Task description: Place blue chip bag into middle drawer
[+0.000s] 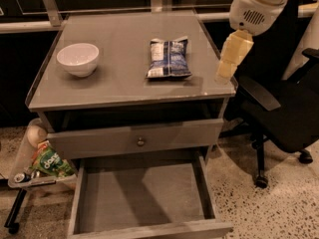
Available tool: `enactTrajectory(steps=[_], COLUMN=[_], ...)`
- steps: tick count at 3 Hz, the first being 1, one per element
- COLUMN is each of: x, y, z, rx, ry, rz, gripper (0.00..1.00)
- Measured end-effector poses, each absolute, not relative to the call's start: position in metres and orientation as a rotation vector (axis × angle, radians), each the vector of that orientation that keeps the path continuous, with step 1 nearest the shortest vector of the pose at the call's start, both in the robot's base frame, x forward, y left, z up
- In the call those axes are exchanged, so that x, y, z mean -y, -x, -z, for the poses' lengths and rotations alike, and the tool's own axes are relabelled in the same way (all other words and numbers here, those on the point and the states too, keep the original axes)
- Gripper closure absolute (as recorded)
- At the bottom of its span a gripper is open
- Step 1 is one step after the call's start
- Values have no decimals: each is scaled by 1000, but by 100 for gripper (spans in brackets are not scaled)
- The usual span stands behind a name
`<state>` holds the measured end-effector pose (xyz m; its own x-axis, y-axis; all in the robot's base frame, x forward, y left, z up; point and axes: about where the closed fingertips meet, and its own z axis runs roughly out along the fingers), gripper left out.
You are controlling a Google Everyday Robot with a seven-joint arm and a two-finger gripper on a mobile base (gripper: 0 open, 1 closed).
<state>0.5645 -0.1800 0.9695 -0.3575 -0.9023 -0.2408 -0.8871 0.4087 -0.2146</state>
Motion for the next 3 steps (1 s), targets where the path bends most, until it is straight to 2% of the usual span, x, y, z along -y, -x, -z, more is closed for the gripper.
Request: enactTrajectory(steps=[1,3], x=[158,149], y=[-607,-622], z=[-969,-967], rx=[-2263,-2221], ry=[1580,1603], rz=[24,44], gripper=[0,0])
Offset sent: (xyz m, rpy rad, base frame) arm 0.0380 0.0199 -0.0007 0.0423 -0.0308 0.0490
